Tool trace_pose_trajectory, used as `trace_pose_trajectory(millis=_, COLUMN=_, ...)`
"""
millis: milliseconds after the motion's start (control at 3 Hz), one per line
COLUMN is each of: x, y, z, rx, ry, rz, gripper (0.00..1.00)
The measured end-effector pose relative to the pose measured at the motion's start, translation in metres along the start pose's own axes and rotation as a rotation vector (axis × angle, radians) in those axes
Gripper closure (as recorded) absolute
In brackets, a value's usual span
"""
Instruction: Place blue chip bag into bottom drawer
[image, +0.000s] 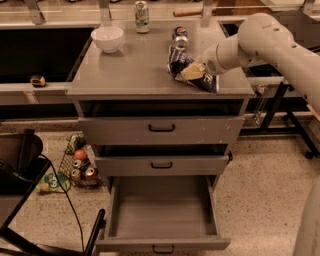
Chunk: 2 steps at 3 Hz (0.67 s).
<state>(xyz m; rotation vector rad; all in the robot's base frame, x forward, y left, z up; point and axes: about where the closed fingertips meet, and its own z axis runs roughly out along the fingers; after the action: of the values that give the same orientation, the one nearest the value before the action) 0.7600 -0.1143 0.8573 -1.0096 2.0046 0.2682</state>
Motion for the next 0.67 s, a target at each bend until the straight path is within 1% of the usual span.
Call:
trace_pose_trajectory(millis=333, x=-0.012, y=0.0, z=-0.031, rx=0.058, ry=-0.037, rz=-0.045, gripper=0.88)
trace_pose_trajectory(millis=667, x=-0.037, y=0.005, z=-0.085, rx=0.137, ry=-0.112, rz=-0.102, gripper=1.0)
